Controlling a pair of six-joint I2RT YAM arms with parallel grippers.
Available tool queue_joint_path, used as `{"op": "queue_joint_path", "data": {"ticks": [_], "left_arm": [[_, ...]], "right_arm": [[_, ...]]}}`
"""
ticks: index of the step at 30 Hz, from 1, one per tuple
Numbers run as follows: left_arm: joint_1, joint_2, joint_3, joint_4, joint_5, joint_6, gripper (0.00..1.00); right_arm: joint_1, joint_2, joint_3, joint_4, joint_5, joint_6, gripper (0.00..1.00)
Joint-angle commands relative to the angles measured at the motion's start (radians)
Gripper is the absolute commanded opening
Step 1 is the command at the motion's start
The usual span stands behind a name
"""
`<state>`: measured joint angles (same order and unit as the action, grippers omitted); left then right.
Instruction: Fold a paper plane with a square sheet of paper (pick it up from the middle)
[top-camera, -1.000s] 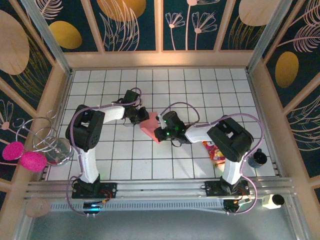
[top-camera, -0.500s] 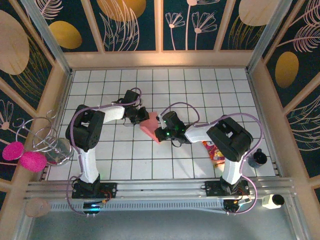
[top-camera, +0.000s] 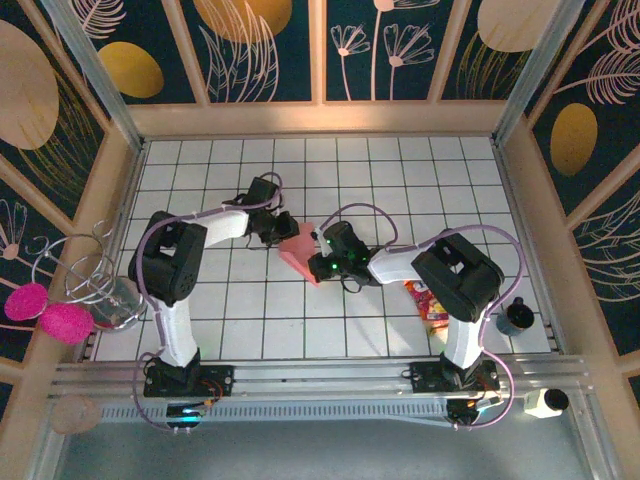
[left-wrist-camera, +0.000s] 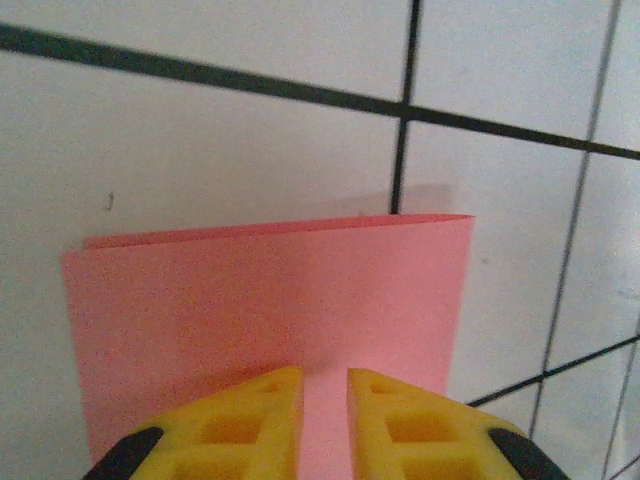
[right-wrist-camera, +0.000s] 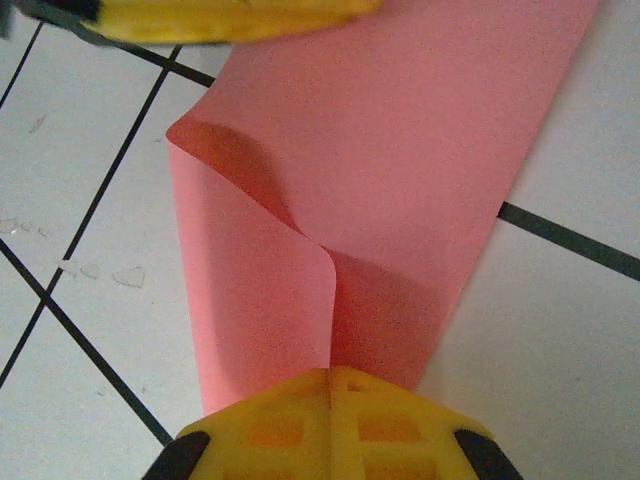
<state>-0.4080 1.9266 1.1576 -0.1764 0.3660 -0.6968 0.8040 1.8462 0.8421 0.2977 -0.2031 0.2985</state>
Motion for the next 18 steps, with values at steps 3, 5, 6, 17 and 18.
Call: {"op": "queue_joint_path", "data": {"ticks": [3,5,6,17,18], "left_arm": [[-0.002,-0.155,-0.087,0.054,-0.005,-0.094,0.23],[-0.012,-0.197,-0.130,0.061,-0.009,-0.115,0.25],[-0.020,-0.207,-0.147,0.064,-0.011,-0.127,0.25],[-0.069,-0.269,-0.331,0.221,0.059,-0.288,0.19],[-0.072,-0.265,-0.331,0.221,0.059,-0.287,0.18]], "right_arm": [[-0.008,0.037,0.015,-0.050,0.007,0.023,0.00],[-0.008,0.041,0.019,-0.056,0.006,0.027,0.00],[-0.008,0.043,0.022,-0.059,0.005,0.029,0.00],[-0.014,0.061,0.032,-0.060,-0.008,0.041,0.00],[-0.013,0.061,0.032,-0.060,-0.007,0.042,0.00]]}}
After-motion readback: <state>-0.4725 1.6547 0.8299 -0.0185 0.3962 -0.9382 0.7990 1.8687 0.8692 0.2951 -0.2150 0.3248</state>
